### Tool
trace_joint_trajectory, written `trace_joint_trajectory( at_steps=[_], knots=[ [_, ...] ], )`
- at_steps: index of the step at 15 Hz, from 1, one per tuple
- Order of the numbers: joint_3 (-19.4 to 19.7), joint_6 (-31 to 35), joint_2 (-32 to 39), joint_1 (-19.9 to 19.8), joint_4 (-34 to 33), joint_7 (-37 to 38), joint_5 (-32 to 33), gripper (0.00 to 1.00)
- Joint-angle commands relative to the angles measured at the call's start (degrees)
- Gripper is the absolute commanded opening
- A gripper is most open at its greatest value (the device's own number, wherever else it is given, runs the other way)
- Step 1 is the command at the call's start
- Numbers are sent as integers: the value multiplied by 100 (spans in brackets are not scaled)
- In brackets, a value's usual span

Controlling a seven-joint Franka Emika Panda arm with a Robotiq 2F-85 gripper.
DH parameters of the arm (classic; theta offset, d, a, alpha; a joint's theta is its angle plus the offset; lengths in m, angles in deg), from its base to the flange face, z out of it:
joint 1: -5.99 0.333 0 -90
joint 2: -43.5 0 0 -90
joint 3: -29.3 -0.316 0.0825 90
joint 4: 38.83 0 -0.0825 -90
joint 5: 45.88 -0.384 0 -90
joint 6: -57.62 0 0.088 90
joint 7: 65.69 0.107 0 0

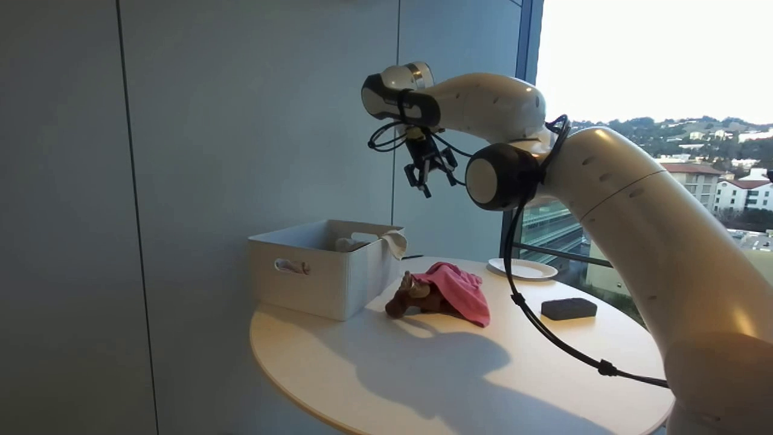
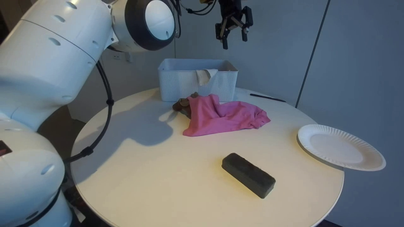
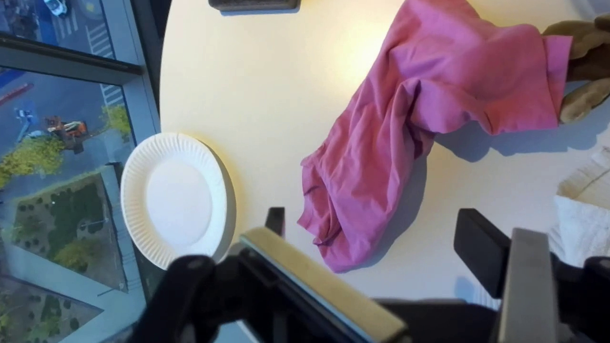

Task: Put two objects on the table, then separate them

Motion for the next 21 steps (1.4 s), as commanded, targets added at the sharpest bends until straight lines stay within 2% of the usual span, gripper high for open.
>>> trace_joint_trajectory(
  at_steps=[1, 4, 6, 8, 10, 11, 13, 21],
  knots=[
    [-145, 345, 419, -559, -246, -149, -421, 100],
    [-147, 215, 730, -894, -196, -92, -651, 100],
    [-80, -119, 943, -1011, -165, -169, -629, 99],
    [-30, -404, 1178, -1035, -173, -900, -370, 100],
    [31, -406, 1456, -1024, -254, -1456, -107, 100],
    [-31, -432, 1421, -1094, -360, -1016, -313, 100],
    [-28, -201, 1289, -1050, 116, -984, -300, 100],
    [-25, -237, 1287, -1052, 6, -980, -304, 100]
  ],
)
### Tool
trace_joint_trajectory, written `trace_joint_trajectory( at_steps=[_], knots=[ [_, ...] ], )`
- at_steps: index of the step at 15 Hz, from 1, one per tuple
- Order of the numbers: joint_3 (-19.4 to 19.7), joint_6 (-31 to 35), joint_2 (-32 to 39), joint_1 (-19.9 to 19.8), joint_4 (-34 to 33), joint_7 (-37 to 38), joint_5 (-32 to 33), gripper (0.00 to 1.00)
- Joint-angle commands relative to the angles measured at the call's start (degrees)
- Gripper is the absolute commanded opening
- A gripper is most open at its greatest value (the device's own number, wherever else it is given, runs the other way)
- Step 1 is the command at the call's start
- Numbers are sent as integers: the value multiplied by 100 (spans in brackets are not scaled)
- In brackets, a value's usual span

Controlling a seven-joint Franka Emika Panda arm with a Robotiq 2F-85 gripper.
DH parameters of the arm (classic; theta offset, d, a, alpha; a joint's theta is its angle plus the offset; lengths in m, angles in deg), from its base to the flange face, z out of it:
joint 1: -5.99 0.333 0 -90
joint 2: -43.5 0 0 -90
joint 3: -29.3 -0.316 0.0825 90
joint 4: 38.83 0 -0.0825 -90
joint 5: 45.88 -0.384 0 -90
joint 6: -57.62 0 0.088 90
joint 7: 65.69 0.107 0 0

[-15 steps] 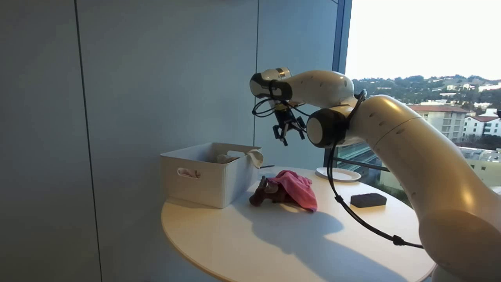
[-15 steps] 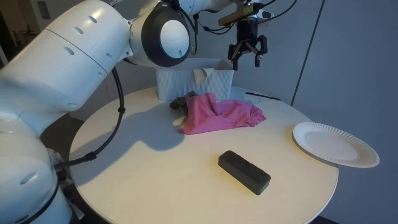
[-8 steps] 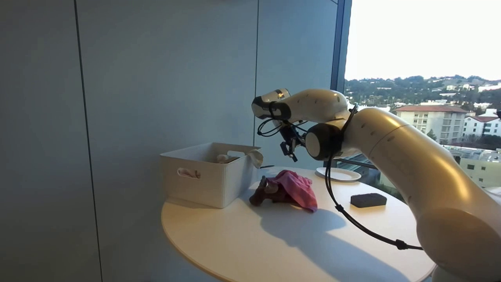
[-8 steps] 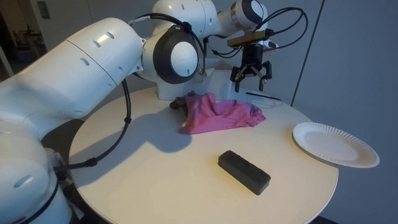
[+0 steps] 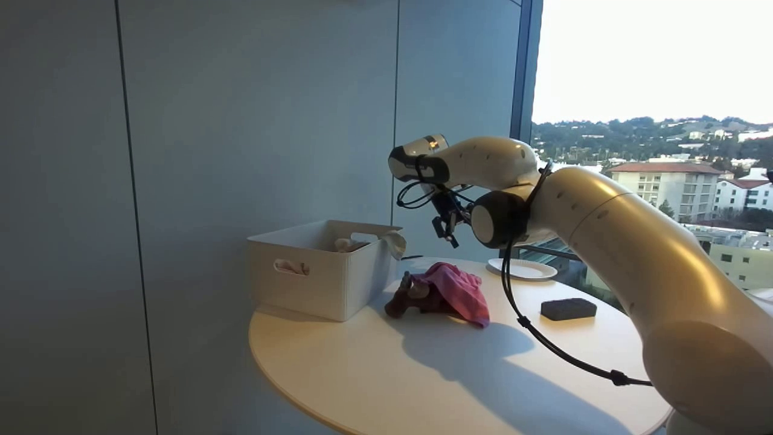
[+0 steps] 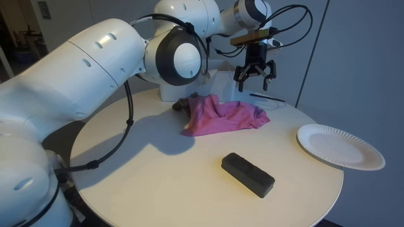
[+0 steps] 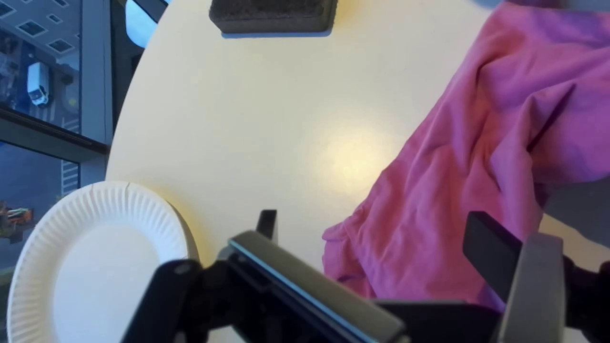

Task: Put two objects on the table, then separate them

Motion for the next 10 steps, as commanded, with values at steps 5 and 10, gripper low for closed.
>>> trace_joint_trajectory(
  at_steps=[5, 10],
  knots=[
    [14, 70, -100, 20, 178, 24, -17, 100],
    [-77, 581, 222, 140, -66, -4, -47, 100]
  ],
)
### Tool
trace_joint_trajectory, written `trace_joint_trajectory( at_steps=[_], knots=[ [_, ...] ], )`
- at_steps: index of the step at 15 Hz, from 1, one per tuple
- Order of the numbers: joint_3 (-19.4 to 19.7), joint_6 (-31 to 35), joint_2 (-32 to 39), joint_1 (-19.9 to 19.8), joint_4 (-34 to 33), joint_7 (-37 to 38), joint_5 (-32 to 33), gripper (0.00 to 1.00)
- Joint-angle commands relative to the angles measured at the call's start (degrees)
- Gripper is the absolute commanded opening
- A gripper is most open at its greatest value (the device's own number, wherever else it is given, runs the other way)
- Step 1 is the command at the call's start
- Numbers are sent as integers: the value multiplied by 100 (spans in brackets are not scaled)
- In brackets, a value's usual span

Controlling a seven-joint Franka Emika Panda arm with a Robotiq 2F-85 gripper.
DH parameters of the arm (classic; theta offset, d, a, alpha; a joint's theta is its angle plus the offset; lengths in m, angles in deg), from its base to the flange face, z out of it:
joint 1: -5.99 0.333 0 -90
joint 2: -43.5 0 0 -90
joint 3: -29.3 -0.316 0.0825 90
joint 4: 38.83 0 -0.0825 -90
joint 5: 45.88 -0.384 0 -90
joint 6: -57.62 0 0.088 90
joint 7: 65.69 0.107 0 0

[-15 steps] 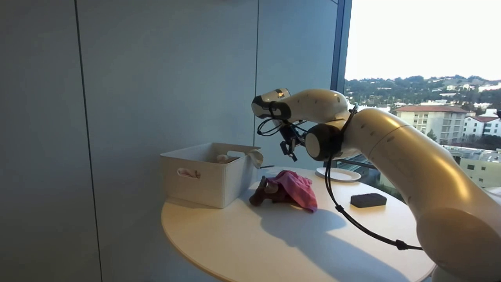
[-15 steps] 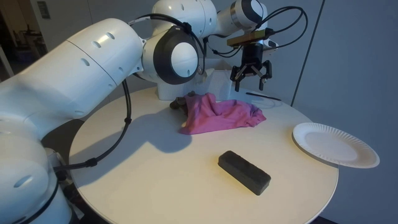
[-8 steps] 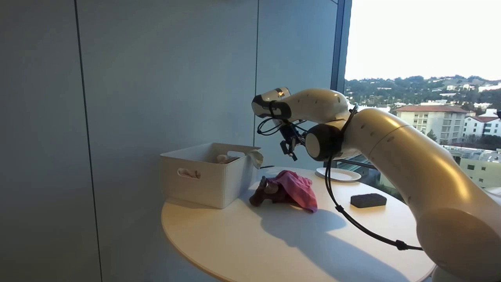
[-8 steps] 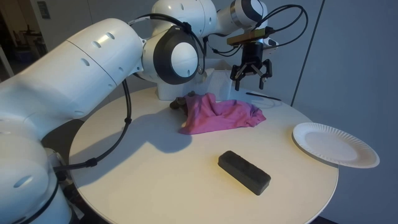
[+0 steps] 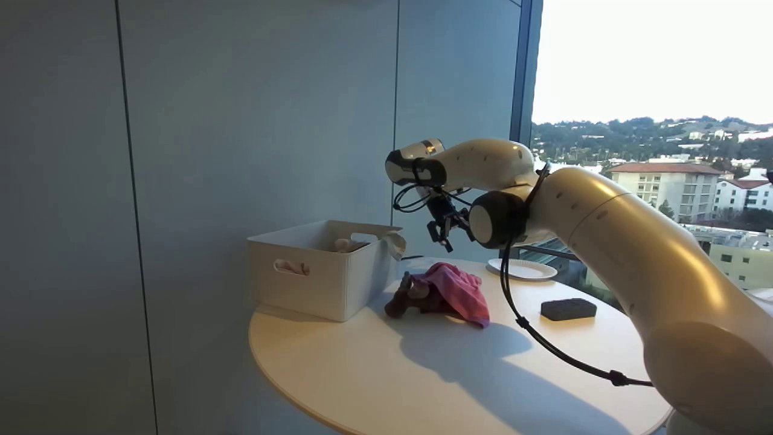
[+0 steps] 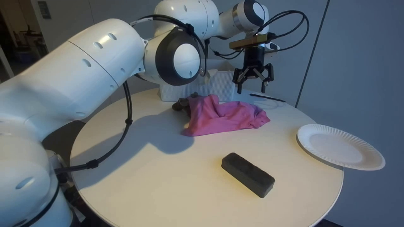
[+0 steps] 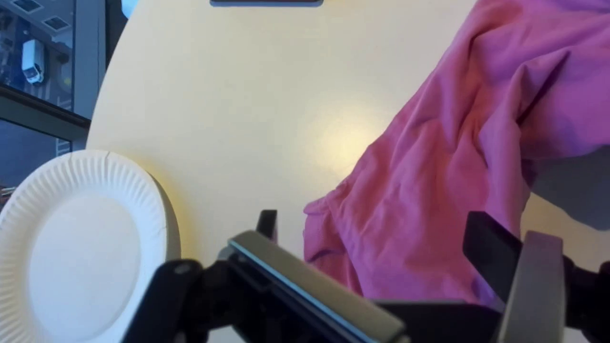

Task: Put two objects on the table, then separate them

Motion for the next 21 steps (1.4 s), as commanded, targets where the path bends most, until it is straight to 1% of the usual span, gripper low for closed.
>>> trace_joint_trajectory(
  at_steps=[1, 2, 4, 6, 7, 8, 9, 11, 14, 21],
  knots=[
    [-5, 276, 317, 100, -362, -12, -2, 100],
    [-12, 551, 287, 145, -201, 99, -27, 100],
    [-109, 1139, 423, 95, -176, 757, -334, 100],
    [-188, 1554, 552, 66, -206, 1328, -620, 100],
    [-158, 1768, 630, 74, -203, 1612, -667, 100],
    [-145, 1848, 683, 73, -150, 1773, -718, 100],
    [-84, 1627, 572, 132, -56, 1393, -585, 100],
    [-81, 1612, 694, 129, -136, 1435, -594, 100],
    [-73, 1661, 631, 137, -31, 1440, -591, 100],
    [-72, 1661, 630, 136, -30, 1440, -591, 100]
  ],
)
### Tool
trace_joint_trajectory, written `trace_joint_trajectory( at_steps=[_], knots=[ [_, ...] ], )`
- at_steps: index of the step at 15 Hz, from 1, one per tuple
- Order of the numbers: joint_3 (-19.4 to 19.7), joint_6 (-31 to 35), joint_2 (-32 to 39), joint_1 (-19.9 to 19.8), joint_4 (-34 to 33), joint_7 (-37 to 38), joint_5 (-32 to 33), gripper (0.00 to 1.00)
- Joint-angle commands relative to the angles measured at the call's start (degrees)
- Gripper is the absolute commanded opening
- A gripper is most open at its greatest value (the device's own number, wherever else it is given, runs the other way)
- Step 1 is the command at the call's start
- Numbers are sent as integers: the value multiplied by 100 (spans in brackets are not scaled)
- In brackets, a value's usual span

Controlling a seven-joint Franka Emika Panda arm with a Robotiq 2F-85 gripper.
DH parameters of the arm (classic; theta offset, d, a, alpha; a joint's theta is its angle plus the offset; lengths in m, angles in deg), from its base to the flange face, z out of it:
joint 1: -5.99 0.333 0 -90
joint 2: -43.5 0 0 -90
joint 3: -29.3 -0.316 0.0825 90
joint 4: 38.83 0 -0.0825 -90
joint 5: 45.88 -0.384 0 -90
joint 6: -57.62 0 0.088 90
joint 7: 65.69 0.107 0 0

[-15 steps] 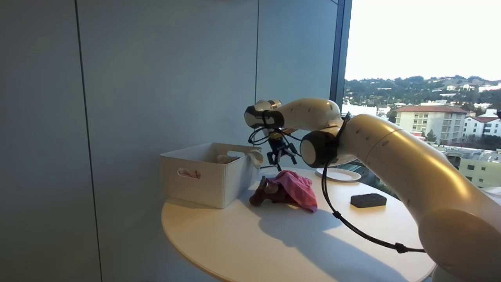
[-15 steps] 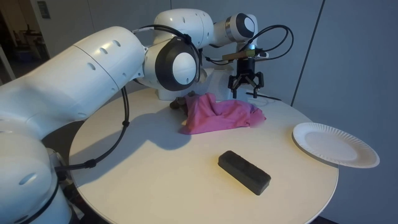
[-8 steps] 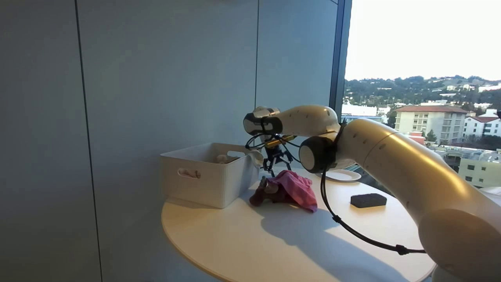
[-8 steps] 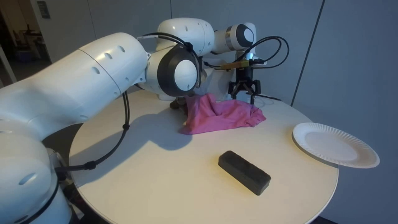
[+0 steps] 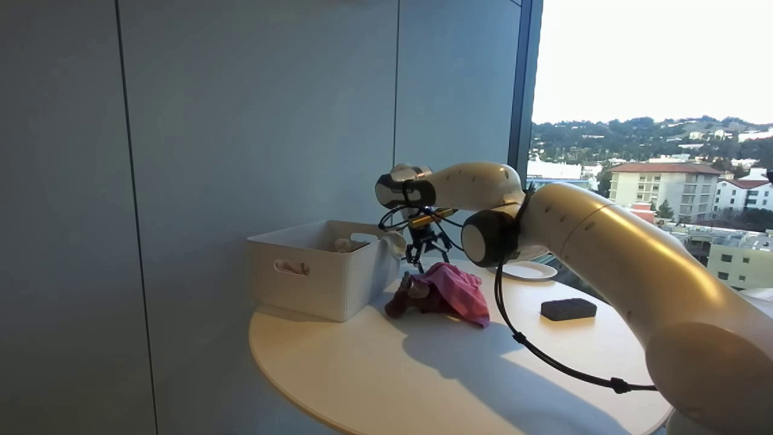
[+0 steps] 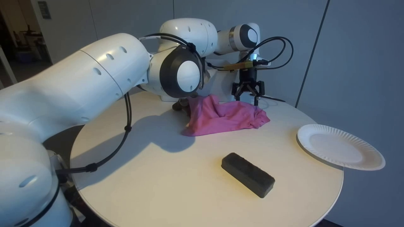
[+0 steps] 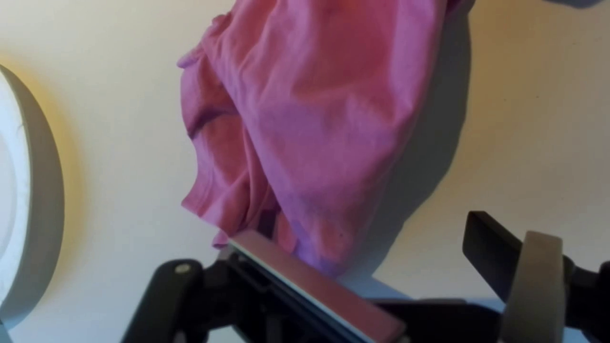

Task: Put two objects on the table, then separate them

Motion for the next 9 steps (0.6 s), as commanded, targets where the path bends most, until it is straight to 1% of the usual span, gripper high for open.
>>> trace_joint_trajectory(
  at_steps=[1, 4, 5, 6, 8, 9],
  knots=[
    [29, -17, -6, 13, -4, 0, -25, 100],
    [28, -12, -48, 18, -32, 31, -33, 100],
    [37, 105, -122, 30, -124, 5, -13, 100],
    [-2, 204, -291, 16, -17, 34, -77, 100],
    [60, 235, -503, 23, -68, 83, -20, 100],
    [94, 147, -617, 6, -110, 165, -13, 100]
  ],
)
